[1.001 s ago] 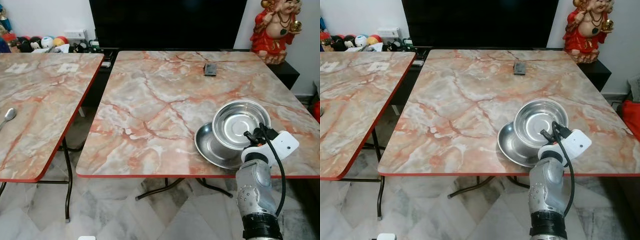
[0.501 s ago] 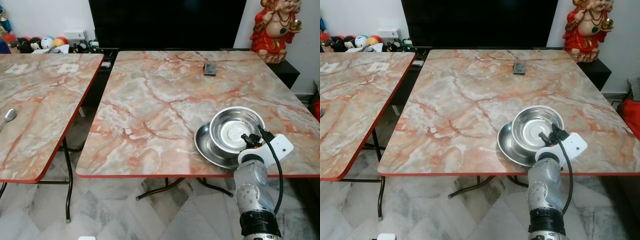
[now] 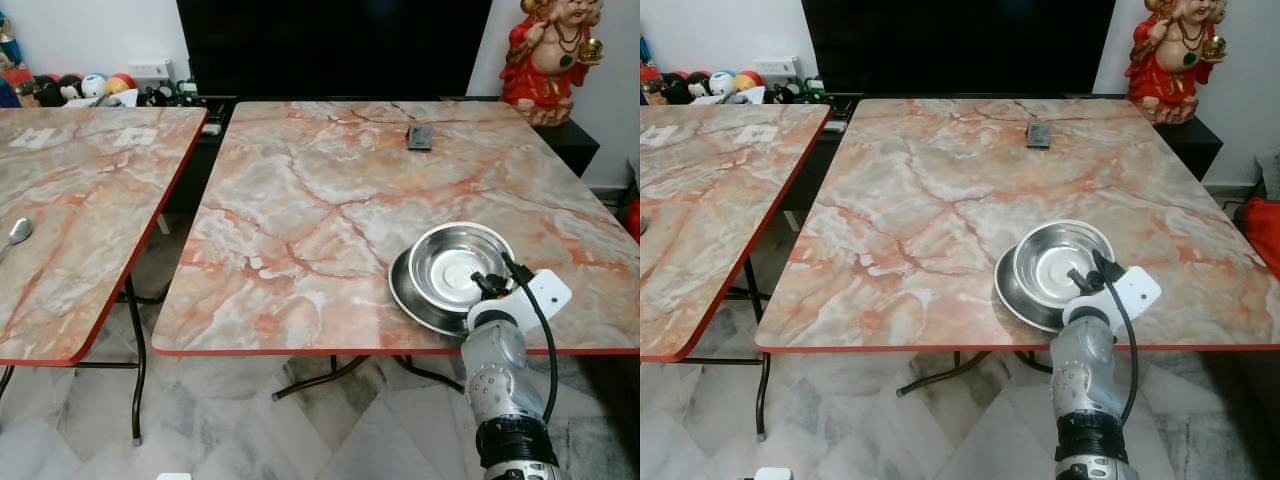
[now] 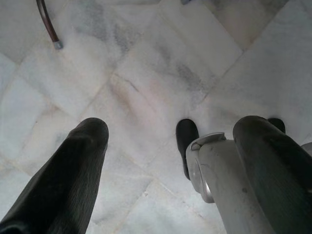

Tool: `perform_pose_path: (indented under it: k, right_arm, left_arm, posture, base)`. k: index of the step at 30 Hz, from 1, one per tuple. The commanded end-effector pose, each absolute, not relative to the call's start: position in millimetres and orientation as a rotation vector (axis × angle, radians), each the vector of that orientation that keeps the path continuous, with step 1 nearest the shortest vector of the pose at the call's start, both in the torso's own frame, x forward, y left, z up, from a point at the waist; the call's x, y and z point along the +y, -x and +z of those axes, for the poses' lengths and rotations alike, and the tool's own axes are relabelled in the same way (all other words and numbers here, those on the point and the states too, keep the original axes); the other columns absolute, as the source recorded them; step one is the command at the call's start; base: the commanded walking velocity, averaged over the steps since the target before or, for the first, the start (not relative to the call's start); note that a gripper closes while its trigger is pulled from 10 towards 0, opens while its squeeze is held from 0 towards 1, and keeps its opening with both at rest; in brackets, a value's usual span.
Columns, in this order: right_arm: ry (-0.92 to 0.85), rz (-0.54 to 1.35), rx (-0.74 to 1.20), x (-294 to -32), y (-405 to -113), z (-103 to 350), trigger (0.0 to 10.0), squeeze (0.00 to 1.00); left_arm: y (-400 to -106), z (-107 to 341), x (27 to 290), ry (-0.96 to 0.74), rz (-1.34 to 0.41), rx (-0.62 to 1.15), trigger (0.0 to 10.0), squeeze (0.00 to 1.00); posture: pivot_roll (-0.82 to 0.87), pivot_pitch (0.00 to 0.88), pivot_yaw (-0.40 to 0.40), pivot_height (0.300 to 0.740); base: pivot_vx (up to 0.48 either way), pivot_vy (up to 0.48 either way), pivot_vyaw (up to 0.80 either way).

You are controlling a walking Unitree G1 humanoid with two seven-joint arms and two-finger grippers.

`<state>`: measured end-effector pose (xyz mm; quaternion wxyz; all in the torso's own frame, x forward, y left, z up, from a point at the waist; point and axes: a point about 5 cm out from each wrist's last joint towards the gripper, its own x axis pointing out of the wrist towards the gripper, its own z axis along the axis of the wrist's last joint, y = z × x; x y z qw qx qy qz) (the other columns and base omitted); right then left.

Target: Setting the table

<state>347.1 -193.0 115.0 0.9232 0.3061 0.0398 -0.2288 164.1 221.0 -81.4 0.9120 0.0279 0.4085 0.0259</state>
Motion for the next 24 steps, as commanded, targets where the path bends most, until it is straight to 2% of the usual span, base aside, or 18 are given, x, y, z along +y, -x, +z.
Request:
perform_pose_path:
  k: [1, 2, 3, 5, 8, 11, 13, 14, 16, 21, 23, 24]
  right_arm:
    - [-0.621, -0.458, 0.089, -191.5, -349.7, 116.0, 10.0, 0.14]
    - [-0.622, -0.458, 0.089, -191.4, -349.8, 115.9, 10.0, 0.13]
    - [-0.622, -0.457, 0.089, -191.2, -350.1, 115.9, 10.0, 0.17]
    - [-0.623, -0.454, 0.09, -190.6, -350.6, 115.7, 10.0, 0.3]
    - [-0.624, -0.454, 0.093, -190.3, -350.8, 115.1, 10.0, 0.3]
    - [-0.621, -0.458, 0.099, -190.8, -351.4, 113.5, 10.0, 0.27]
    - [-0.619, -0.46, 0.104, -190.7, -351.7, 112.2, 10.0, 0.2]
    - [-0.619, -0.46, 0.104, -190.6, -351.8, 111.9, 10.0, 0.2]
    - [-0.616, -0.461, 0.108, -190.6, -351.9, 110.8, 10.0, 0.0]
    - [-0.613, -0.463, 0.109, -190.4, -352.1, 110.3, 10.0, 0.0]
    - [-0.61, -0.464, 0.108, -190.6, -352.7, 110.7, 10.0, 0.78]
    - [-0.61, -0.464, 0.107, -190.7, -352.8, 110.9, 10.0, 0.78]
  left_arm:
    - [-156.7, -84.2, 224.8, -0.064, 0.058, 0.872, 10.0, 0.0]
    - [-156.4, -84.3, 224.9, -0.064, 0.058, 0.873, 10.0, 0.0]
    - [-156.2, -84.3, 225.1, -0.064, 0.058, 0.873, 10.0, 0.0]
    - [-155.8, -84.4, 225.3, -0.063, 0.058, 0.874, 10.0, 0.0]
    - [-155.5, -84.5, 225.5, -0.062, 0.058, 0.873, 10.0, 0.0]
    - [-155.3, -84.5, 225.5, -0.063, 0.058, 0.874, 10.0, 0.0]
    - [-155.3, -84.5, 225.5, -0.064, 0.058, 0.874, 10.0, 0.0]
    - [-155.3, -84.6, 225.4, -0.064, 0.058, 0.874, 10.0, 0.0]
    - [-155.4, -84.6, 225.4, -0.063, 0.059, 0.874, 10.0, 0.0]
    - [-155.4, -84.6, 225.0, -0.064, 0.058, 0.875, 10.0, 0.0]
    - [-155.7, -84.5, 224.9, -0.063, 0.057, 0.873, 10.0, 0.0]
    - [-155.8, -84.5, 224.8, -0.063, 0.057, 0.873, 10.0, 0.0]
  posture:
    - [0.01, 0.088, 0.008, 0.74]
    - [0.01, 0.088, 0.008, 0.74]
    - [0.01, 0.088, 0.008, 0.74]
    - [0.01, 0.09, 0.009, 0.74]
    - [0.01, 0.09, 0.008, 0.74]
    - [0.01, 0.09, 0.008, 0.74]
    - [0.02, 0.091, 0.009, 0.74]
    - [0.02, 0.091, 0.009, 0.74]
    - [0.02, 0.091, 0.009, 0.74]
    - [0.02, 0.091, 0.009, 0.74]
    - [0.02, 0.093, 0.009, 0.74]
    - [0.02, 0.093, 0.009, 0.74]
  base:
    - [0.0, 0.0, 0.0]
    - [0.0, 0.0, 0.0]
    - [0.0, 0.0, 0.0]
    - [0.0, 0.0, 0.0]
    - [0.0, 0.0, 0.0]
    - [0.0, 0.0, 0.0]
    - [0.0, 0.0, 0.0]
    - [0.0, 0.0, 0.0]
    - [0.0, 0.0, 0.0]
    - [0.0, 0.0, 0.0]
    - [0.0, 0.0, 0.0]
    - [0.0, 0.0, 0.0]
